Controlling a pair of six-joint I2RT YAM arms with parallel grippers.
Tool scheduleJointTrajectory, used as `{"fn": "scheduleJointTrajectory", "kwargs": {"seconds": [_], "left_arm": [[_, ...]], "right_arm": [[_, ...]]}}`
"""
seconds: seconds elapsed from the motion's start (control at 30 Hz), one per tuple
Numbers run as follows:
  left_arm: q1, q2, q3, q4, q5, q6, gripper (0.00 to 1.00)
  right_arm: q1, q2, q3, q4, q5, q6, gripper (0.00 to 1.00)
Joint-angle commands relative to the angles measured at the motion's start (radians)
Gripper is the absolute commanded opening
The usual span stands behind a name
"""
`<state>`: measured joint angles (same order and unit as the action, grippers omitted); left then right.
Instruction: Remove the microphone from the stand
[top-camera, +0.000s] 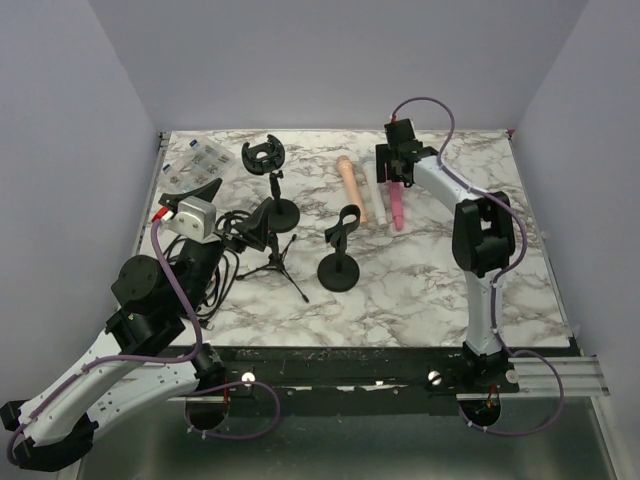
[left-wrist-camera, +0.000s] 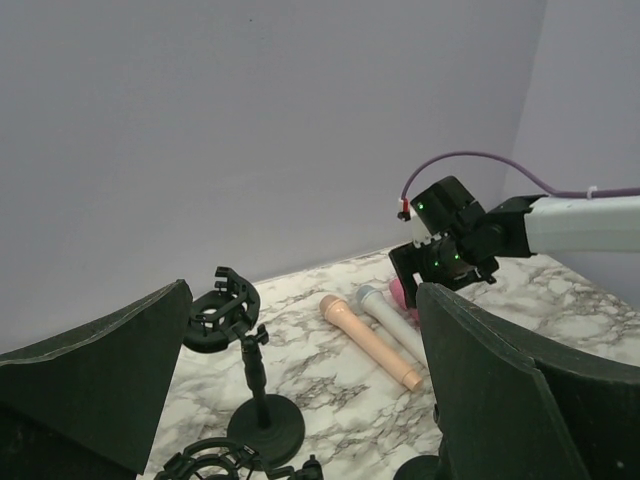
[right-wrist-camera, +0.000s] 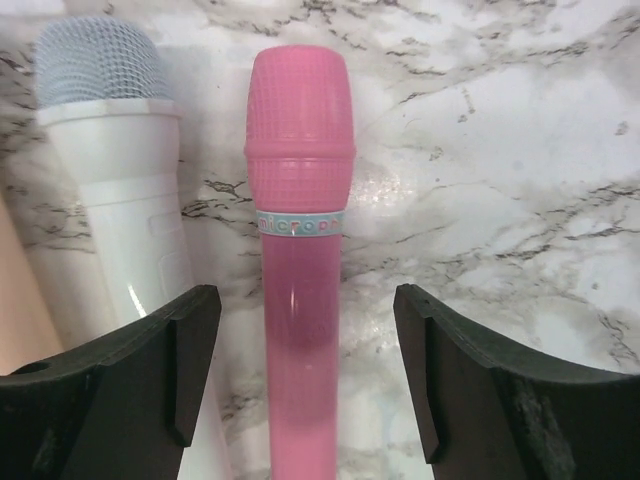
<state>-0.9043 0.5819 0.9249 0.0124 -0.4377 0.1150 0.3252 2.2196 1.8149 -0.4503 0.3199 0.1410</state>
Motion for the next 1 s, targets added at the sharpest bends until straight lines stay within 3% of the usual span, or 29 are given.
{"fn": "scheduleJointTrajectory", "kwargs": {"seconds": [0.0,0.37,0.7,0.97], "left_arm": [[0.004,-0.001,0.002,0.001,0.004,-0.011,0.99],[0.004,-0.007,-0.007,0.007,0.010,-0.030,0.99],[0.002,-0.053,-0.067,0.080,0.036,-0.055,0.99],[-0.002,-0.150,-0.139,0.185,0.020,-0.020,0.99]], "right_arm": [[-0.003,-0.140,-0.004,-0.048,-0.016,0.043,0.79],[-0.003,-0.513,-0.238,-0.060,-0.128,0.115,0.83],[-0.003,-1.038,-0.488,-0.033,-0.232,0.121,1.00],[-0.003,-1.433,-0.579,-0.031,-0.240,0.111,1.00]]}}
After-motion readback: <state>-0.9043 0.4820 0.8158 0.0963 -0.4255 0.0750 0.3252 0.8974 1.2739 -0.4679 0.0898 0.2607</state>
